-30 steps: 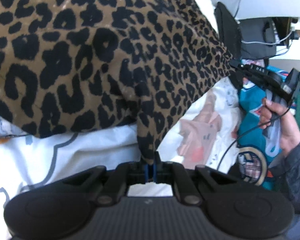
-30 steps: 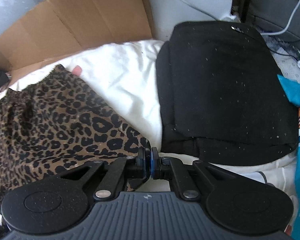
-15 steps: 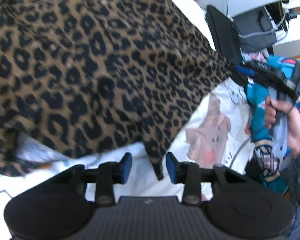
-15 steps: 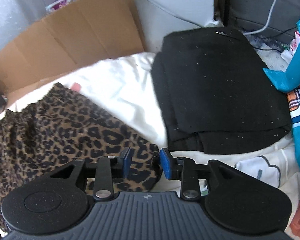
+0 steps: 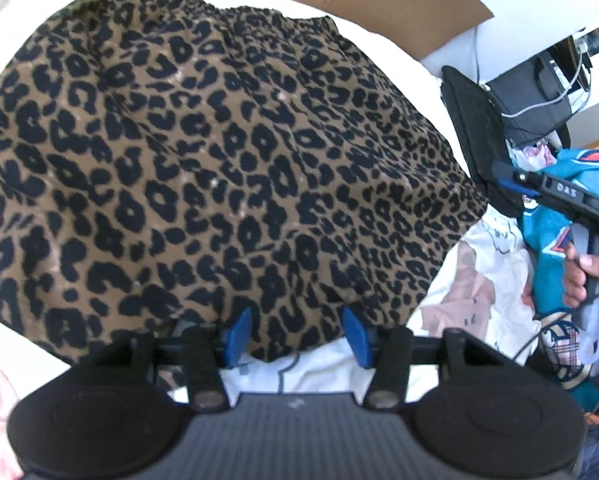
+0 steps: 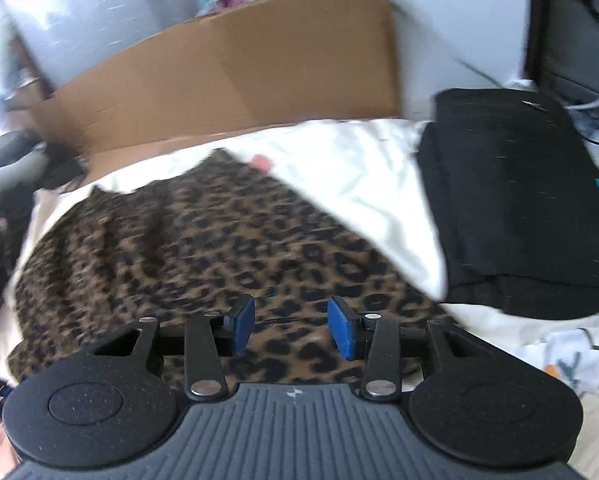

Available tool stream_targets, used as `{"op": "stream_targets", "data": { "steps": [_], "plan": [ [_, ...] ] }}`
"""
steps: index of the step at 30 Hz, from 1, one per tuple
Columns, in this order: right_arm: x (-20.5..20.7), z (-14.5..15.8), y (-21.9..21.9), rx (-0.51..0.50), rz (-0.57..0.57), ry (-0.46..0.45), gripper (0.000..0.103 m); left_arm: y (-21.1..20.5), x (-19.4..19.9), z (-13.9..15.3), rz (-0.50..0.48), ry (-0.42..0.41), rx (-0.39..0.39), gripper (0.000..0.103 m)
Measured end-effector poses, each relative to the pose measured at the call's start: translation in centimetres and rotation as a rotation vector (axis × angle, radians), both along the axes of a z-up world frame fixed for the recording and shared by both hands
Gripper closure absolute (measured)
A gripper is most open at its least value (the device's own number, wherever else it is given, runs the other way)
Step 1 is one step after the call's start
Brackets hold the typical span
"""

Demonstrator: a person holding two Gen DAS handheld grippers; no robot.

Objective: Fold clothes

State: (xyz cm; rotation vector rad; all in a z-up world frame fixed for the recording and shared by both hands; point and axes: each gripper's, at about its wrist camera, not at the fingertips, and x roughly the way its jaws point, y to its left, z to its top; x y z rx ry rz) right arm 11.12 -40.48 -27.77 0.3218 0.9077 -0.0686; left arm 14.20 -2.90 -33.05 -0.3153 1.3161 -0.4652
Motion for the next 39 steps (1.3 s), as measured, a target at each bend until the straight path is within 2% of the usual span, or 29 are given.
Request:
{"op": "stream_targets", "data": {
  "steps": [6,7,11,13,17,23,29,33,35,38,39],
  "plan": [
    [-0.3,0.7,2.4,0.068,0.07,-0.001,0.054,0.9,-0.3,0.7,0.016,-0.033,0.023,0.045],
    [-0.4,0.8,2.8,0.075,0.081,0.002,0.051,1.1,-0.5,0.7,0.021,-0.037,0.026,0.045],
    [-1.4,1.0,4.2,0.112,0.111,0.007,0.025,1.8,-1.0,0.6,0.04,-0.043,0.029,0.045],
    [-1.9,0.7,5.1,0.125,0.135,0.023,0.023,2.1,-1.3,0.4,0.05,-0.038,0.029,0.044],
    [-2.7,-0.3,7.3,0.132,0.209,0.063,0.022,2.3,-2.1,-0.3,0.048,-0.016,0.018,0.044],
    [-3.2,-0.9,10.8,0.21,0.327,0.078,0.023,2.0,-3.4,-1.6,0.03,0.007,0.007,0.045],
    [-3.7,-1.5,14.3,0.241,0.463,0.105,0.026,1.1,-3.8,-2.7,-0.004,-0.025,0.013,0.047],
    [-4.4,-1.9,15.9,0.279,0.527,0.124,0.029,0.8,-3.3,-3.0,0.01,-0.048,-0.044,0.049],
    [-4.8,-2.5,16.8,0.293,0.56,0.137,0.036,0.7,-3.1,-3.4,0.014,-0.044,-0.06,0.055],
    [-5.3,-3.3,18.2,0.307,0.603,0.156,0.04,0.7,-2.9,-3.9,0.018,-0.045,-0.079,0.068],
    [-5.4,-3.6,18.6,0.309,0.618,0.162,0.04,0.8,-2.8,-4.0,0.021,-0.045,-0.089,0.078]
  ]
}}
